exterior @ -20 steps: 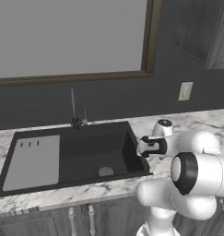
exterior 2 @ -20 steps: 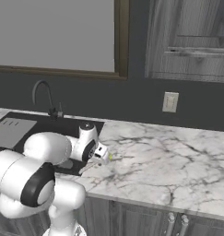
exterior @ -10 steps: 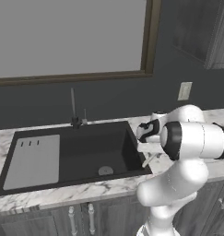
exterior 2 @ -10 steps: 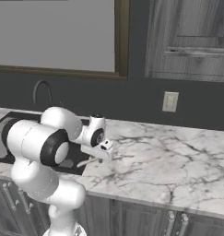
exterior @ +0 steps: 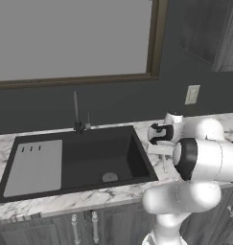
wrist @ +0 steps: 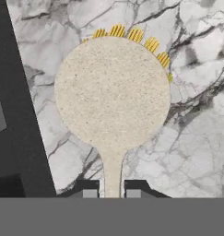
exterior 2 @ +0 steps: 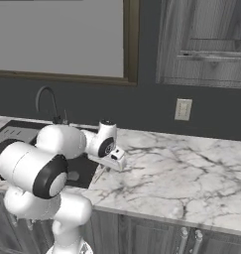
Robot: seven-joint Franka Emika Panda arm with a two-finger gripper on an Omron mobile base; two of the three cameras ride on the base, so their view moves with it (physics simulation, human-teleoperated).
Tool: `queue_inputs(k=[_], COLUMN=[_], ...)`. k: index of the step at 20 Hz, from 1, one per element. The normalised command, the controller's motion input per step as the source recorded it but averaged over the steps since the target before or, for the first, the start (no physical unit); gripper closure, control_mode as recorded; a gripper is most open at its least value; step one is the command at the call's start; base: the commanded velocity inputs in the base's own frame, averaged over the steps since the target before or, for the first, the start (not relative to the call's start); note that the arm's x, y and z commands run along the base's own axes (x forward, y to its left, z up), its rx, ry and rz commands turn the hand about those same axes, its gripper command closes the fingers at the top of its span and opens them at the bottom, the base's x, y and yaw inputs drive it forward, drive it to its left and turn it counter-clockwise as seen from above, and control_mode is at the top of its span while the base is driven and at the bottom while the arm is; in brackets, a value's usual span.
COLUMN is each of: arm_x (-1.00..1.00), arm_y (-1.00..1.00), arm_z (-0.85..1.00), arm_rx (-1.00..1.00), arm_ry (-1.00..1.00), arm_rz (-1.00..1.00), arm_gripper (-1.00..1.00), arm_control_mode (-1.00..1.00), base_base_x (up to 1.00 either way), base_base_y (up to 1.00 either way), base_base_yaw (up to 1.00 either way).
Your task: Grab the spray bottle from the cabinet, then place it next to the cutting board for sanitizing. Then grab the dish brush from the countertop next to the sink and place it next to the cutting board.
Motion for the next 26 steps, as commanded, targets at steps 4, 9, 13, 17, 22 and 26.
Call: queue_inputs(k=[4, 9, 13, 17, 22, 26], arm_x=[-0.75, -0.54, -0.39, -0.36, -0.41, -0.46], arm_y=[0.00, 0.00, 0.00, 0.00, 0.00, 0.00], arm_z=[0.77, 1.00, 1.00, 1.00, 1.00, 1.00], arm_rx=[0.00, 0.00, 0.00, 0.00, 0.00, 0.00], arm_ry=[-0.36, -0.29, -0.38, -0.46, -0.50, -0.47], arm_rz=[0.00, 0.00, 0.00, 0.00, 0.00, 0.00], arm_gripper=[1.00, 1.00, 1.00, 1.00, 1.00, 1.00], arm_control_mode=[-1.00, -1.00, -1.00, -1.00, -1.00, -1.00], base_base_x=[0.00, 0.00, 0.00, 0.00, 0.00, 0.00], base_base_y=[0.00, 0.00, 0.00, 0.00, 0.00, 0.00], base_base_yaw=[0.00, 0.00, 0.00, 0.00, 0.00, 0.00])
